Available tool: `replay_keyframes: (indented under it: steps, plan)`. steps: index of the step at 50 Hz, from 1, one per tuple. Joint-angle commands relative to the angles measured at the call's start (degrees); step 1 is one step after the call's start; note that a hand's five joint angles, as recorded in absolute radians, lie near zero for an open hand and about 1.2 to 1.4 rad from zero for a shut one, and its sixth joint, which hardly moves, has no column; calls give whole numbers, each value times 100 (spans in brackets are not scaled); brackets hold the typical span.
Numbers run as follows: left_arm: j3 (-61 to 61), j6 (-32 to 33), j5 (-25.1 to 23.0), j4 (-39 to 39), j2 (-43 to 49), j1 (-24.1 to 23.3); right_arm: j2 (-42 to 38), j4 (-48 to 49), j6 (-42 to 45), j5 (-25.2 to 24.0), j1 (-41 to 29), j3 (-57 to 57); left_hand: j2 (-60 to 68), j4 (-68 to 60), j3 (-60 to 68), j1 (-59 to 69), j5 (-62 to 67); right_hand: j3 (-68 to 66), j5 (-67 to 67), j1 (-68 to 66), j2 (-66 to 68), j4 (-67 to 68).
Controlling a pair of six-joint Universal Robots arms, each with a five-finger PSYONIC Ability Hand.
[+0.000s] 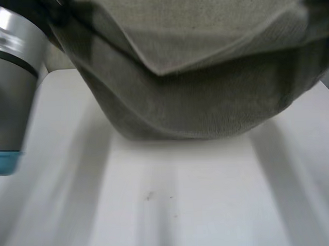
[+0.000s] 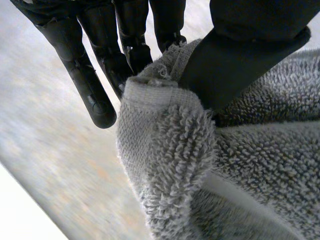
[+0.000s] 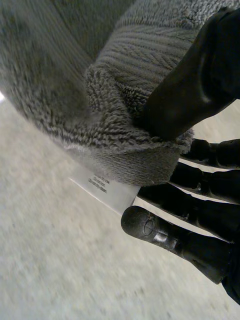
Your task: Fold the towel.
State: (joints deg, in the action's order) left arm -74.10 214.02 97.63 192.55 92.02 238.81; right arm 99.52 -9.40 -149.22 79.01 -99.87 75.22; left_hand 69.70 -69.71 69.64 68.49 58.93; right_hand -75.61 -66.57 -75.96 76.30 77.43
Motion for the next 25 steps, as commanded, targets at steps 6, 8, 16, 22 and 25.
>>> replay_keyframes:
  steps: [6, 8, 16, 22, 25]
  plan:
    - [-139, -220, -16, -559, -554, 192, -873, -2013, 68, -69, 64, -1546, 1030, -1029, 1036, 1151, 1107, -439, -343, -404, 370, 257]
    - [-210, -273, -16, -683, -474, 324, -1066, -2198, 112, -78, 64, -1546, 1030, -1029, 1036, 1151, 1107, -439, -343, -404, 370, 257]
    - [-245, -704, -43, -1035, 809, 948, -2271, -2479, 438, -52, -33, -1871, 1030, -1029, 1036, 1151, 1107, -439, -343, -404, 370, 257]
    - [805, -870, -244, -913, 1590, 1010, -3387, -1626, -178, 18, -261, -3514, 1030, -1029, 1036, 1151, 1107, -439, -343, -404, 370, 257]
    - [1579, -1474, -280, -475, 1662, 1036, -3580, -519, -1056, 45, -323, -4182, 1030, -1029, 1036, 1151, 1107, -439, -343, -404, 370, 257]
